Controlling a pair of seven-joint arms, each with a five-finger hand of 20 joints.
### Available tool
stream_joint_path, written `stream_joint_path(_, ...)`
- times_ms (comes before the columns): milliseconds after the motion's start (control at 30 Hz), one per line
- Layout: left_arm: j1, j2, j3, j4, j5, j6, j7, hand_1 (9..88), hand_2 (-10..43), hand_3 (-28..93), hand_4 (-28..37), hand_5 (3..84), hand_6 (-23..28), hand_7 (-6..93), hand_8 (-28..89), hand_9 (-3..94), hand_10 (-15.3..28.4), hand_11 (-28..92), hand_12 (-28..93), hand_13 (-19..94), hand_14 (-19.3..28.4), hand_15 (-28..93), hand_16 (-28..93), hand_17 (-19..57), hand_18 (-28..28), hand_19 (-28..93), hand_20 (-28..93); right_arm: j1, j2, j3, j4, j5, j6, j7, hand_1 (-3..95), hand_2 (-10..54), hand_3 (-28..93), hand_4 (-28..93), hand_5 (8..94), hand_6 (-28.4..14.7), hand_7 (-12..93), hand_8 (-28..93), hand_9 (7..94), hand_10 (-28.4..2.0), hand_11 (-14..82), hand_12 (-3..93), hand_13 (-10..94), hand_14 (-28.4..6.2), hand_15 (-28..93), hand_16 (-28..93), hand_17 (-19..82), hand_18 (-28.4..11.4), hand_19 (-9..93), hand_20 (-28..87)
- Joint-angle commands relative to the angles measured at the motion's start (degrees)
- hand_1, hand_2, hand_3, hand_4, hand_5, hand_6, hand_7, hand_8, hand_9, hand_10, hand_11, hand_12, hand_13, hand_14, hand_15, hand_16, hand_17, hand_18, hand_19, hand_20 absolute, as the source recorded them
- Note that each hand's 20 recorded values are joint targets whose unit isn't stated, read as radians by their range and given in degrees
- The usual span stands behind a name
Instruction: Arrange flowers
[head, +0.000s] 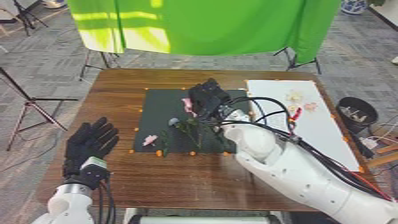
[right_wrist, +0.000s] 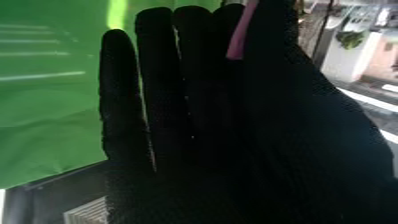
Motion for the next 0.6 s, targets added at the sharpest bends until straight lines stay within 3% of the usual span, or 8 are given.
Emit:
stream_joint_path(33,0.7,-0.02,-0.3,-0.09,-0.26,0.19,-0.73,30.7,17.0,71,-28.3,46.2,11.2,20.1,-10,41.5,17.4,35,12,30,18.9,53,-10,-6.1,16.9,44,10,-1.0,0.8,-1.0,-1.2,-3.2,-2.9,0.0,54.4,-8.6,72,-28,73.5,3.5,18,-1,76.9,-8.2,6.8,19.6,65,-6.8,18,28,26,-15.8,45,26)
stream_joint_path(167,1.2,0.05,-0.97,-0.33,-0.25,0.37,-1.01,30.7,17.1,71,-28.3,46.2,11.3,20.1,-10,41.4,17.4,35,12,30,18.8,53,-10,-6.2,17.0,44,10,-2.4,1.3,0.1,-2.5,-2.2,-4.4,0.6,53.2,-9.0,74,-28,70.7,3.2,19,-3,73.0,-8.8,9.4,15.6,64,-7.3,19,26,25,-16.1,45,26)
stream_joint_path(333,1.3,-0.17,-0.75,-0.4,-2.06,0.76,-0.58,30.7,17.1,71,-28.3,46.3,11.3,20.2,-10,41.4,17.4,35,12,30,18.8,53,-11,-6.1,17.0,44,10,-3.2,1.5,0.3,-3.8,-2.0,-5.8,0.5,52.5,-9.4,75,-28,69.4,3.4,19,-3,71.6,-8.7,10.1,14.0,64,-7.5,20,23,25,-16.1,45,25)
stream_joint_path(600,1.4,-0.24,-0.78,-0.42,-2.32,0.88,-0.34,30.8,17.2,71,-28.3,46.4,11.2,20.3,-10,41.5,17.6,35,12,30,18.8,53,-10,-6.1,17.0,44,10,-4.5,1.7,2.7,-7.9,3.0,-10.2,1.9,48.5,-9.5,78,-28,65.2,2.9,19,-6,67.3,-10.0,9.3,13.4,61,-8.1,20,22,24,-15.8,42,24)
